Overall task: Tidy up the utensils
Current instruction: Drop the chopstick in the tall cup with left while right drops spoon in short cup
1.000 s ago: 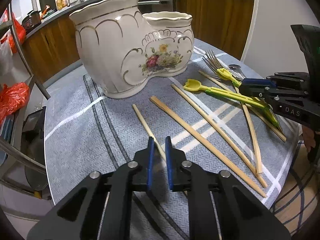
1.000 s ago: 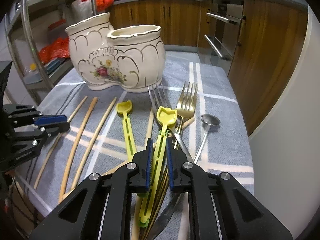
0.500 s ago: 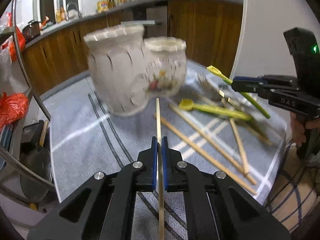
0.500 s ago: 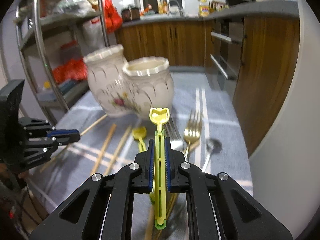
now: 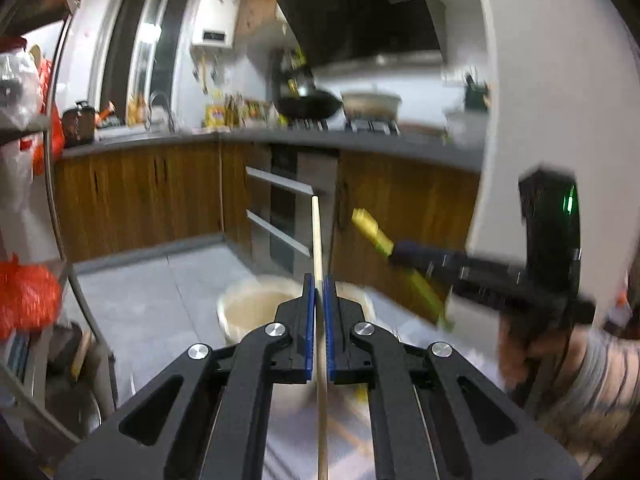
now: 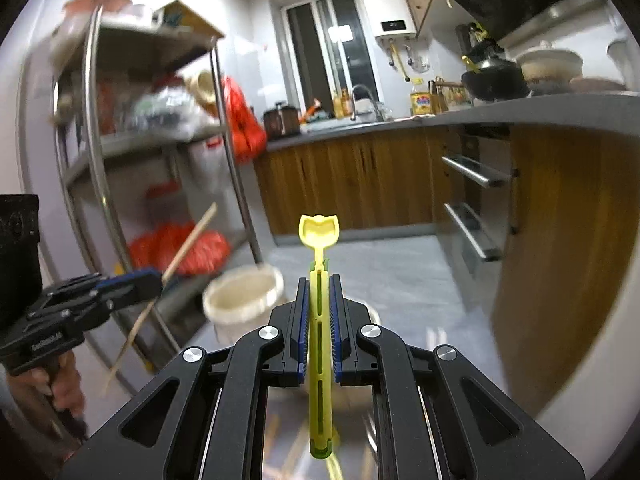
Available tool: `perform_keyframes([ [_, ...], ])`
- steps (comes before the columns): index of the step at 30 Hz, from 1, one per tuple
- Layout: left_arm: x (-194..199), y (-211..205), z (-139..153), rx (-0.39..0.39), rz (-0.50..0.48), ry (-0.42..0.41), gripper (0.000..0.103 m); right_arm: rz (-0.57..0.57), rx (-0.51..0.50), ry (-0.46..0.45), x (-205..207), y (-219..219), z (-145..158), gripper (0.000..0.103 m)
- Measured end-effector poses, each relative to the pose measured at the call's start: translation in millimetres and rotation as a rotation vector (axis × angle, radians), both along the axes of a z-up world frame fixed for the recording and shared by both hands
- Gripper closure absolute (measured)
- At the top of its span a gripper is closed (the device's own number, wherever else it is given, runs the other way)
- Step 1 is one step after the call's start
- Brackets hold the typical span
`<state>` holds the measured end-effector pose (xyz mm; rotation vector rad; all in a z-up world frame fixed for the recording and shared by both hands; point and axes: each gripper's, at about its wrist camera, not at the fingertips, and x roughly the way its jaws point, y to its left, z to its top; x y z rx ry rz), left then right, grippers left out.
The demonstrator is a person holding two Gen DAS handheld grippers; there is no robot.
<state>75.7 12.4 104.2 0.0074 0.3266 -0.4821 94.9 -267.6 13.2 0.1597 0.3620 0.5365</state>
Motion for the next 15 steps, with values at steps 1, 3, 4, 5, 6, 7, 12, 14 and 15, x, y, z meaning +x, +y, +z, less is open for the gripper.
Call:
perform_keyframes([
  [1, 11.9, -1.4, 6.4, -0.024, -0.003, -0.015, 0.099, -0.001, 0.032, 0.008, 8.3, 0.1, 1.0, 0.093],
  [3, 30.7, -4.2, 13.3, -0.040, 0.015, -0.032, 0.099, -0.001, 0.100, 0.037, 29.4, -1.0, -0.6, 0.093],
  [4, 38.5, -5.3, 14.4, -0.049, 0.019, -0.035, 0.099, -0.004, 0.135, 0.058, 40.5, -2.0, -3.0, 0.093],
  [5, 51.0, -7.3, 14.2, -0.058, 0.036, -0.038, 0.099, -0.009, 0.153, 0.070, 46.7, -2.0, -4.6, 0.093],
  [6, 63.0, -8.7, 13.0, -0.066, 0.057, -0.040, 0.099, -0.018, 0.175, 0.081, 55.7, -2.2, -7.6, 0.093],
  [7, 73.7, -8.6, 11.5, -0.083, 0.065, -0.045, 0.099, -0.024, 0.183, 0.085, 61.7, -0.7, -9.9, 0.093],
  [12, 101.7, -15.9, 5.1, -0.056, 0.148, -0.091, 0.099, -0.065, 0.156, 0.091, 85.5, 12.8, -23.9, 0.093],
  [14, 110.0, -20.4, -2.3, -0.032, 0.185, -0.118, 0.099, -0.082, 0.130, 0.077, 89.6, 19.4, -27.9, 0.093],
  [15, 112.7, -20.2, -5.8, -0.026, 0.200, -0.126, 0.099, -0.089, 0.114, 0.067, 87.8, 24.5, -29.6, 0.093],
])
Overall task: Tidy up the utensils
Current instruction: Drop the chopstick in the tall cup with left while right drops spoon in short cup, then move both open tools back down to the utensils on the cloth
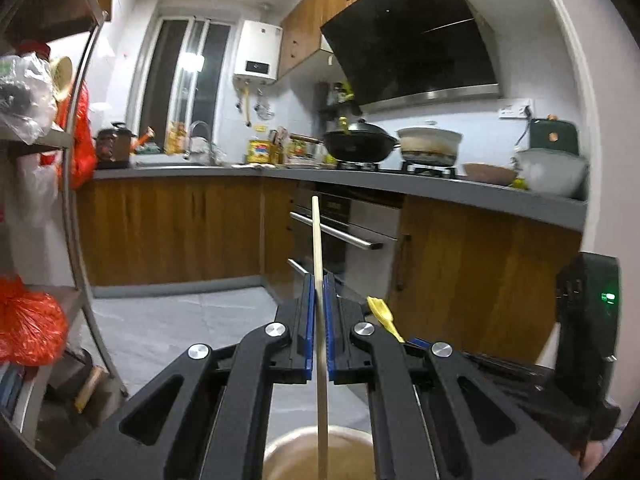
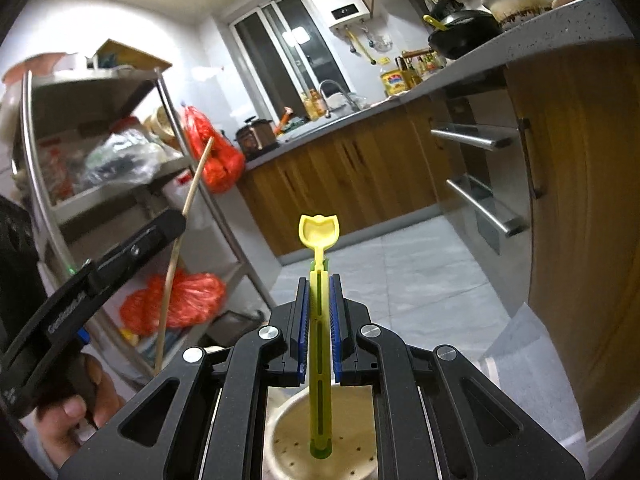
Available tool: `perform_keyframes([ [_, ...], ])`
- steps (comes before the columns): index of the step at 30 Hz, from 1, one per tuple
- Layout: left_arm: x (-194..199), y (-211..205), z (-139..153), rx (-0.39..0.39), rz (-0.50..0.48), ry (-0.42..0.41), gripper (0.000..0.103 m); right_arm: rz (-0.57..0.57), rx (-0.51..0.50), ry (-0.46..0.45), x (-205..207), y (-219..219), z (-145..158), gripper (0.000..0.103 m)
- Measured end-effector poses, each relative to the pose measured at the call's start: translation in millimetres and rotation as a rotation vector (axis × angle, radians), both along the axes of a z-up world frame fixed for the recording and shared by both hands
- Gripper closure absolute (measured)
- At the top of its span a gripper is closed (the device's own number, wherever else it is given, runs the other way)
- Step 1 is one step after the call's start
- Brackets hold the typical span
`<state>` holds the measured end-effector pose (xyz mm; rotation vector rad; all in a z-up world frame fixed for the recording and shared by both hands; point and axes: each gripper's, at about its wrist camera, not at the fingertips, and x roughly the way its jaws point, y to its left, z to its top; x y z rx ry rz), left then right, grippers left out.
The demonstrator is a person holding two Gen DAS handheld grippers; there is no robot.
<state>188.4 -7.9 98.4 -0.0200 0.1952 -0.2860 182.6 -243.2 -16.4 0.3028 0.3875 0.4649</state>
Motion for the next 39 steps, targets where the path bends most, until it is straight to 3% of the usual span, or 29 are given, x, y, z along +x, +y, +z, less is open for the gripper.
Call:
perform_keyframes([
  [6, -3.5, 7.8, -17.1, -0.003, -0.005, 0.020, 0.099, -0.008, -0.148, -0.009, -1.4, 19.7, -10.8, 0.093],
  [13, -26.9, 21.2, -29.7, 0.005, -0.035, 0.093, 0.099, 0.051, -0.219, 0.052, -16.3, 18.8, -9.9, 0.093],
  [24, -42.6, 24.8, -36.2, 0.061, -0.005, 0.178, 0.098, 0.071, -0.235, 0.125, -31.6, 6.0, -14.1, 0.092],
  [26, -42.7, 22.1, -33.2, 0.080, 0.006, 0.189, 0.097, 0.066, -0.222, 0.129, -33.6, 1.8, -13.4, 0.084],
  [28, -46.1, 22.0, -30.5, 0.089, 0.009, 0.189, 0.089, 0.064, -0.216, 0.121, -38.7, -3.0, -9.7, 0.075],
  [30, -52.3, 24.3, -27.2, 0.088, 0.024, 0.178, 0.065, 0.055, -0.211, 0.102, -45.9, -8.7, -3.6, 0.070],
  [32, -59.8, 26.8, -23.2, 0.084, 0.038, 0.170, 0.054, 0.049, -0.193, 0.089, -54.1, -17.3, 1.1, 0.062],
  [37, -84.0, 28.2, -17.7, 0.103, 0.061, 0.149, 0.027, 0.036, -0.161, 0.035, -78.1, -37.6, 9.0, 0.019],
  [39, -93.4, 27.4, -16.1, 0.114, 0.068, 0.138, 0.014, 0.027, -0.159, 0.010, -88.3, -45.6, 11.2, 0.010],
])
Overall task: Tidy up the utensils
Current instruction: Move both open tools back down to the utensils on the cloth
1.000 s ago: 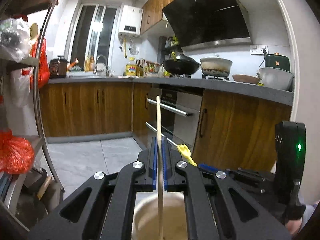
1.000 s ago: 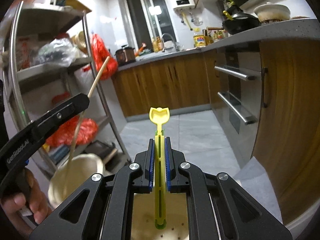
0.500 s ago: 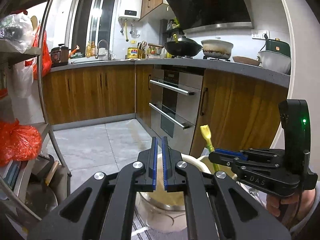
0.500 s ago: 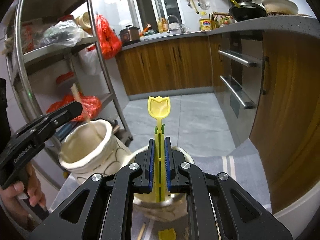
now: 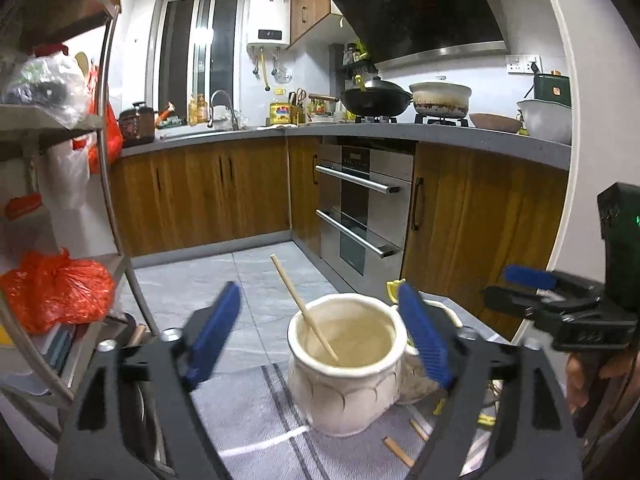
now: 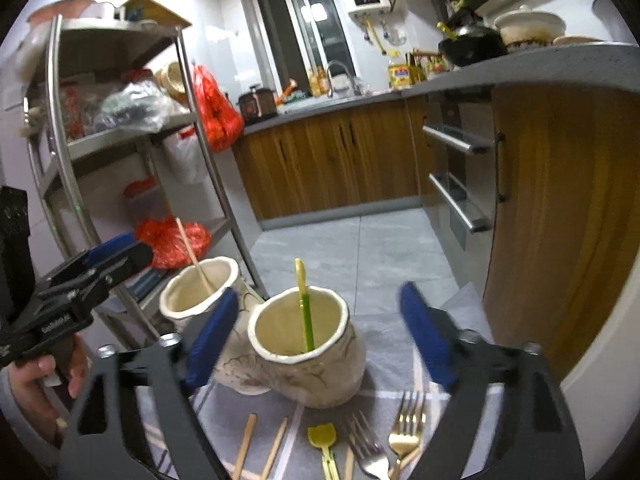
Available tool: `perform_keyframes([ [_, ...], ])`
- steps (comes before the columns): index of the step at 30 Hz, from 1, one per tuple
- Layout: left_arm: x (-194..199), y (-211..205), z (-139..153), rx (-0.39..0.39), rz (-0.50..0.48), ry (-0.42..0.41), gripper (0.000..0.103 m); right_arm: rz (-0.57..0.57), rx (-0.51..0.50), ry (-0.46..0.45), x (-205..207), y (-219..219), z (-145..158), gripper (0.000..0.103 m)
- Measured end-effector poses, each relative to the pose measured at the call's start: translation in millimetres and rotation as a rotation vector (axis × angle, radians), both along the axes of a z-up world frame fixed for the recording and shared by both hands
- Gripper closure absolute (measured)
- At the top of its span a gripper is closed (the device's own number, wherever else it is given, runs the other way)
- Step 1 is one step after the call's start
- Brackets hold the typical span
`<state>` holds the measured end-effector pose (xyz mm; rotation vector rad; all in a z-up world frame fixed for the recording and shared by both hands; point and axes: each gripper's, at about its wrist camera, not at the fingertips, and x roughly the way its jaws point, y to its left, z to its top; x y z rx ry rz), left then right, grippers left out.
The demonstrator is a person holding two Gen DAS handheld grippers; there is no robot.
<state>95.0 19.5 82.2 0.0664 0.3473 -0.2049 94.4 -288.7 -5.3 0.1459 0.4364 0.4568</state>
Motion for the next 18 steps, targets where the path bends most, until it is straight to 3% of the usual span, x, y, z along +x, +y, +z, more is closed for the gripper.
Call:
perform_keyframes([
  [2, -12.2, -0.6, 0.5, 0.006, 0.008, -0.010, 0.006, -0.005, 0.008, -0.021, -8.3, -6.9, 0.9, 0.007],
  [10, -45.1, -6.6, -9.7, 0.026, 0.017, 0.003, 0.006, -0.075, -0.073, -0.061, -28.2, -14.9, -5.0, 0.005],
  [18, -64.1, -8.9, -38.6, -0.008, 0.028, 0.084, 0.006, -0.117, -0.174, -0.084, -42.2, -13.7, -19.4, 0.005],
])
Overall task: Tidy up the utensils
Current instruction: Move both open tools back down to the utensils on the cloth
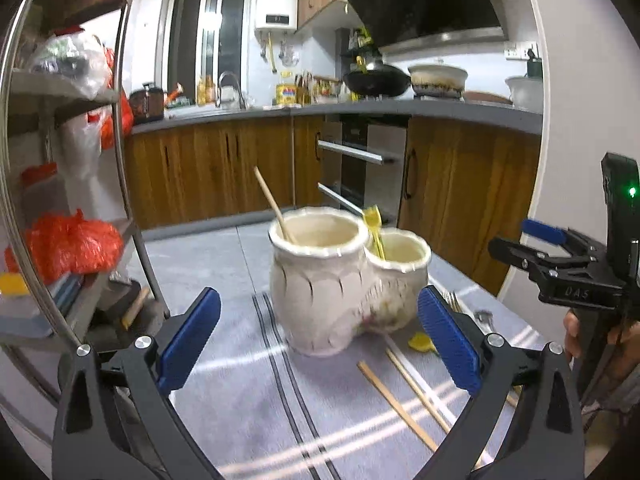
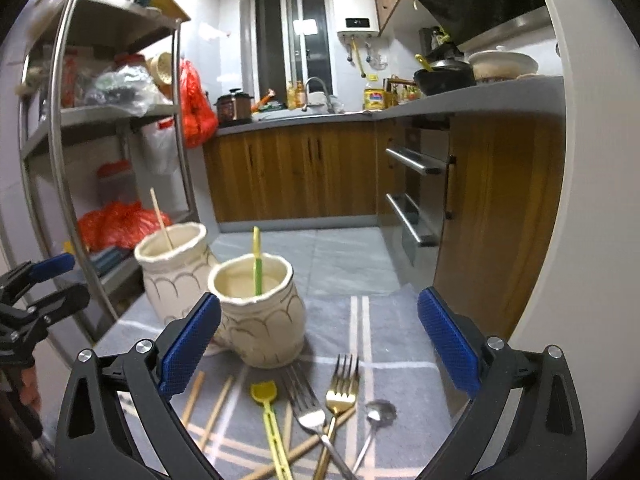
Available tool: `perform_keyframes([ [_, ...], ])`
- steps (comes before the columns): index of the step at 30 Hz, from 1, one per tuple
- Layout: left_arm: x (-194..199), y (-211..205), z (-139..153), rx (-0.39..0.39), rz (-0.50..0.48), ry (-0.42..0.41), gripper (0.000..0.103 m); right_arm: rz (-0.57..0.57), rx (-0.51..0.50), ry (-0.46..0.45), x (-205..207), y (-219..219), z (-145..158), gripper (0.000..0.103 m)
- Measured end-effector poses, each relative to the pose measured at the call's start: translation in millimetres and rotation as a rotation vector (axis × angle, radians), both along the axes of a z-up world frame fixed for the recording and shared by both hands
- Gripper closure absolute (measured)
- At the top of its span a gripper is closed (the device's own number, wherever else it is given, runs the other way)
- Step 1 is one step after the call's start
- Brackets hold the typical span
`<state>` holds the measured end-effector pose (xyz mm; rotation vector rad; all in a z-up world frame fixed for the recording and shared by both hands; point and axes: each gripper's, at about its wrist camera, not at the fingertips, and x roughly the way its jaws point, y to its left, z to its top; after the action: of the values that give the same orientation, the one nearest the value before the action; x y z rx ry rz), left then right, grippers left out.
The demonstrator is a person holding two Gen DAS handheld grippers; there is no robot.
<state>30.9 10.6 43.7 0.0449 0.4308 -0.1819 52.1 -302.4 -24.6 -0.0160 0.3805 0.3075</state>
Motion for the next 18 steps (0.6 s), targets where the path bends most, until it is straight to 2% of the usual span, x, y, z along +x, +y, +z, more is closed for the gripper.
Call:
perform_keyframes([
  [7, -2.9, -6.7, -22.8, 0.088, 0.100, 0.050, 0.006, 0.018, -0.029, 0.032, -4.0, -0.6, -13.4, 0.005],
  [16, 2.5, -13.4, -46.1, 0.105, 0.083, 0.170, 0.006, 0.072, -0.097, 0.127, -2.0, 5.4, -27.3, 0.005],
  [18, 5.6, -18.7, -55.5, 0.120, 0.053, 0.229, 0.006, 0.085, -0.109, 0.153, -0.5, 6.6, -29.7, 0.005],
])
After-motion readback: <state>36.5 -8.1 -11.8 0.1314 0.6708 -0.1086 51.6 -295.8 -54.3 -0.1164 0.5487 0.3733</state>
